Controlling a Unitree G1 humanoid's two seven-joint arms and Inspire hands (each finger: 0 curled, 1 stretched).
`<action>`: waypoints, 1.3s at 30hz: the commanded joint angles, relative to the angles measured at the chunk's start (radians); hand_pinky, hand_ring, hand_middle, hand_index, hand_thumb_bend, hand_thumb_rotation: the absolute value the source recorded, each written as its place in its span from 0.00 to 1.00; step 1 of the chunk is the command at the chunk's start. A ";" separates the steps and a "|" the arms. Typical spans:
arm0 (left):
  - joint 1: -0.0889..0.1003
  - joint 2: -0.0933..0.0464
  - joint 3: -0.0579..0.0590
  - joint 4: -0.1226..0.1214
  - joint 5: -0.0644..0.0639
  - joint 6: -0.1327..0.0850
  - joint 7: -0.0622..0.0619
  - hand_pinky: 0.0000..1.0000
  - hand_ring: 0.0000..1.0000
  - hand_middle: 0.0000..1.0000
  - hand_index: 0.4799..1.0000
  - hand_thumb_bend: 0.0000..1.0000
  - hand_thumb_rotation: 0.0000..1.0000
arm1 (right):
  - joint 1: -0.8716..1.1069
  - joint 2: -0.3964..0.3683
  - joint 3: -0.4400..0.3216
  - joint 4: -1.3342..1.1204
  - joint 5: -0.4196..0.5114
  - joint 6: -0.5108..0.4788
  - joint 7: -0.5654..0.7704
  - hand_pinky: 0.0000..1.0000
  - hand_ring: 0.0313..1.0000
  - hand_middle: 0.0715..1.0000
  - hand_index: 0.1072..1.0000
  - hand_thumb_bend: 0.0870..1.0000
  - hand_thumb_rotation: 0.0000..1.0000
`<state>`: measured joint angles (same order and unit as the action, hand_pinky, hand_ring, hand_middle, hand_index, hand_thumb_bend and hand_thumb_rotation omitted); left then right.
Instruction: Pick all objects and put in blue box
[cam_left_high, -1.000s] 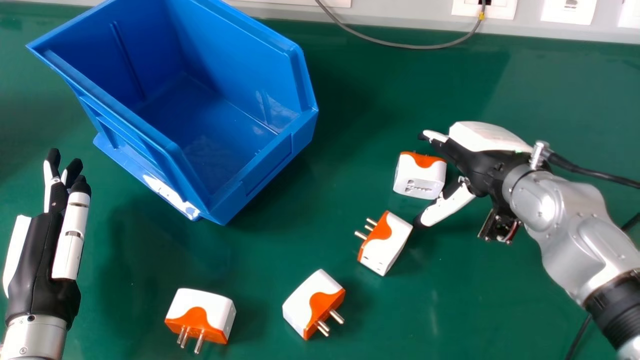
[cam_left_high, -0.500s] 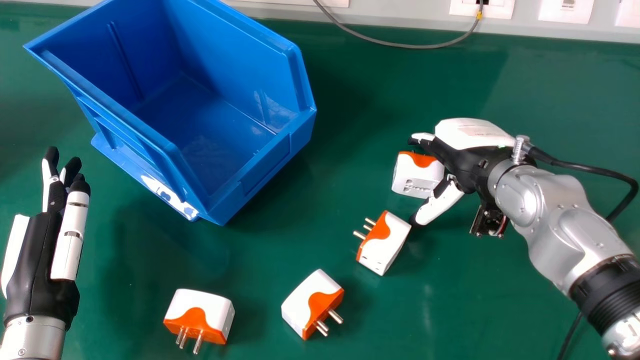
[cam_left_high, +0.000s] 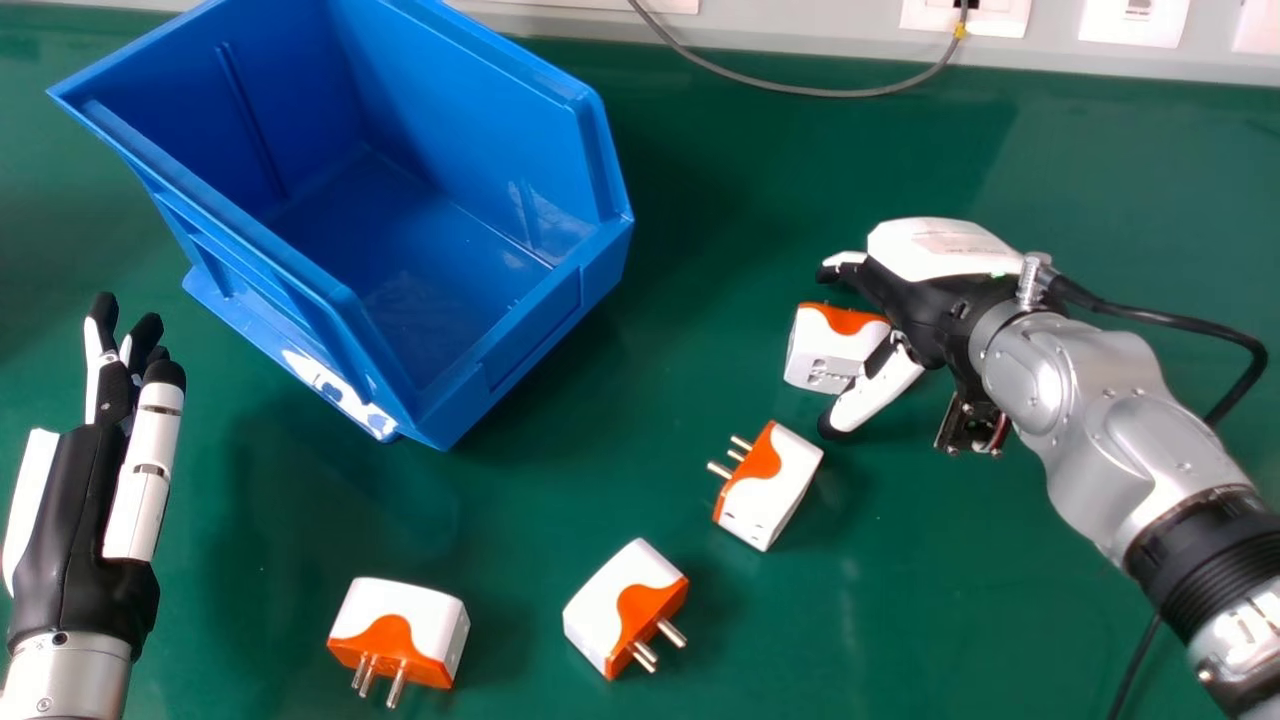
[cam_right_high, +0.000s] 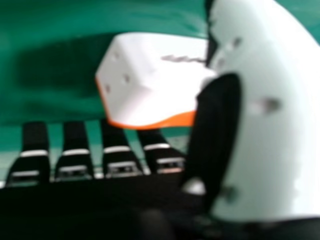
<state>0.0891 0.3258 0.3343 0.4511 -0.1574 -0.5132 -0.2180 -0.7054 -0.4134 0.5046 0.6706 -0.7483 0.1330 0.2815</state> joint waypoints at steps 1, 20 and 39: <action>0.006 0.005 0.001 -0.021 0.004 -0.016 0.001 1.00 1.00 1.00 1.00 0.23 0.93 | -0.047 -0.001 -0.005 0.007 -0.006 -0.007 -0.022 0.81 0.87 0.87 0.86 0.57 0.28; 0.015 0.004 -0.001 -0.036 0.000 -0.005 -0.007 1.00 1.00 1.00 1.00 0.23 0.92 | -0.077 0.026 -0.004 0.084 -0.005 -0.007 -0.063 0.76 0.82 0.84 0.82 0.55 0.24; 0.038 -0.006 -0.005 -0.106 -0.008 0.037 -0.004 1.00 1.00 1.00 1.00 0.28 0.92 | -0.102 0.028 0.045 0.124 -0.038 -0.020 -0.084 0.43 0.49 0.56 0.65 0.51 0.12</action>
<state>0.1166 0.3237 0.3267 0.3739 -0.1584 -0.4768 -0.2248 -0.7796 -0.3808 0.5451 0.7875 -0.7782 0.1170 0.1999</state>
